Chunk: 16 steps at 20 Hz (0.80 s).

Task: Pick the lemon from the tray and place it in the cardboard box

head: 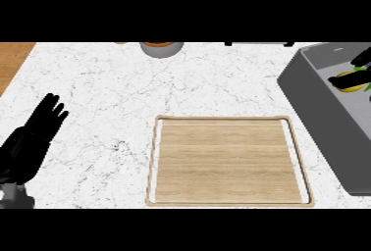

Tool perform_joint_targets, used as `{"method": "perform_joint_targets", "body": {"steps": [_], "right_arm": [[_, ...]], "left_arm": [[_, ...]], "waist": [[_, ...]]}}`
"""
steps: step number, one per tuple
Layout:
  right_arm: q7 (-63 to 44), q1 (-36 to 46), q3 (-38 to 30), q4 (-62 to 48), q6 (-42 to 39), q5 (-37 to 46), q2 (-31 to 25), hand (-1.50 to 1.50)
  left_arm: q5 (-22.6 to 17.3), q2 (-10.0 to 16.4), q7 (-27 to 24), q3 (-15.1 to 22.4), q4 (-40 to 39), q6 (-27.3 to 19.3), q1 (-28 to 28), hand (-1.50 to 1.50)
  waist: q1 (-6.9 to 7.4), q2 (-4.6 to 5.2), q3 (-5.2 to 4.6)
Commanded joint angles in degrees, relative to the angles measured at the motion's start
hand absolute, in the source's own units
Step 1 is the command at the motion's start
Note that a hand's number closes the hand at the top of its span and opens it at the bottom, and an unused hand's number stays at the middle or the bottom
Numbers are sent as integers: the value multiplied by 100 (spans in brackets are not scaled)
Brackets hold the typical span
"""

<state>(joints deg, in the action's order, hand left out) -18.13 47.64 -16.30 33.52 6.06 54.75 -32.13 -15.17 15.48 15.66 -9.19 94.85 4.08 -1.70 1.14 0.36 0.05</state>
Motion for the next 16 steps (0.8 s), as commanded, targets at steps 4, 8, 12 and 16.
{"method": "perform_joint_targets", "body": {"steps": [4, 8, 12, 16], "right_arm": [[975, -111, -307, -129, 180, -538, 29, -150], [1369, 26, -1014, -31, 1051, -1174, 148, -150], [1657, -200, -1669, 381, 1427, -1913, 193, -150], [1732, -501, -2116, 863, 1327, -2551, 168, -150]], "left_arm": [[134, -142, 46, 22, 18, -122, -46, 0], [115, -170, 93, 22, -197, -166, -270, 0], [87, -91, -27, -64, -174, -43, -113, 0], [5, 15, 111, -170, -23, 15, -23, 0]], "waist": [[-55, -24, -2], [-77, -5, 7], [-142, -44, 3], [-187, -75, -4]]}}
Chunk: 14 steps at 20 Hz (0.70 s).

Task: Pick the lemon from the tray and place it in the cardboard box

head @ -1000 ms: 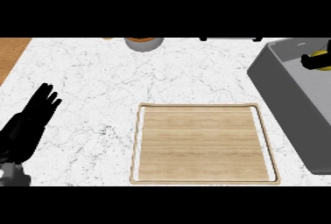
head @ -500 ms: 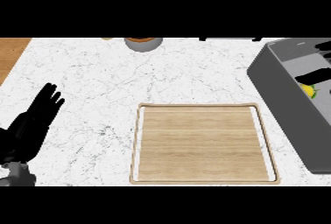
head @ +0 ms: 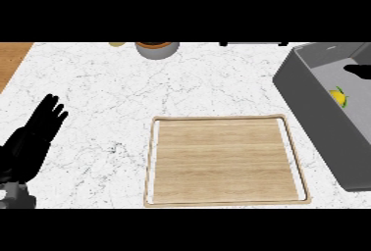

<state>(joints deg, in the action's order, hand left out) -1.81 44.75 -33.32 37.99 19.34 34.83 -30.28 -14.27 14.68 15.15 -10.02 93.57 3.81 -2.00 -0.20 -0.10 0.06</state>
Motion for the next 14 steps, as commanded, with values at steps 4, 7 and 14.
{"method": "perform_joint_targets", "body": {"steps": [4, 7, 14], "right_arm": [[350, -786, -678, 533, -409, -1045, -376, -150], [290, -1104, -943, 878, -844, -1466, -652, -150], [718, -1981, -1111, 1128, -1682, -2166, -1089, -150]], "left_arm": [[-57, -29, 63, 30, 226, 170, 212, 0], [-33, -50, -171, -84, -149, 181, 73, 0], [87, -170, -45, -44, 113, 109, 203, 0]], "waist": [[4, -4, -4], [-50, -8, -8], [11, 5, -6]]}}
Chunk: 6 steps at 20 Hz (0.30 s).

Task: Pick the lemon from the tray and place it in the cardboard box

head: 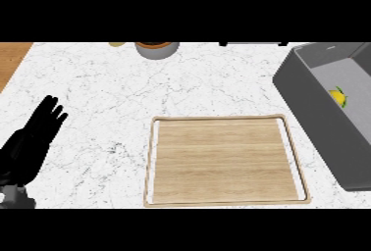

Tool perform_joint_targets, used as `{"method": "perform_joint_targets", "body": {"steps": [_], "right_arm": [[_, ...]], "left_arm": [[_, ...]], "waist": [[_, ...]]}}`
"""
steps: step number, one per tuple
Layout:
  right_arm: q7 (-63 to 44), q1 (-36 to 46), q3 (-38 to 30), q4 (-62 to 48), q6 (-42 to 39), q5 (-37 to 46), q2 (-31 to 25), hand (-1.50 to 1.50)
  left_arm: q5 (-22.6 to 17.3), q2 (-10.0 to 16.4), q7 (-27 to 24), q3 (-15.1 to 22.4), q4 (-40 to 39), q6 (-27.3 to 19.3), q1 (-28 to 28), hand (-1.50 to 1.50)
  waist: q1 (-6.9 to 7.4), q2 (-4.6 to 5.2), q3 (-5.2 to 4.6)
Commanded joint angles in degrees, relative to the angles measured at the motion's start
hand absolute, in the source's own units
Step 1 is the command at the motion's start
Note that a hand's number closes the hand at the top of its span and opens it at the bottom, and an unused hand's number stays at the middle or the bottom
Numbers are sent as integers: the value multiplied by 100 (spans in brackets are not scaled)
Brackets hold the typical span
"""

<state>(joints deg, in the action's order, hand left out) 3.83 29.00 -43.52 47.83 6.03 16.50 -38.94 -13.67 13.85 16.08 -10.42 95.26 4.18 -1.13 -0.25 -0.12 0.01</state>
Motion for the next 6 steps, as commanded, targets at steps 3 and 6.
{"method": "perform_joint_targets", "body": {"steps": [3, 6], "right_arm": [[348, -444, -85, -120, -405, -518, -433, -150], [565, -647, 2, -202, -406, -634, -460, -150]], "left_arm": [[-2, -60, -67, -56, 81, 174, 244, 0], [-23, -32, -65, -166, -96, 201, 39, 0]], "waist": [[41, 11, 0], [38, 13, 0]]}}
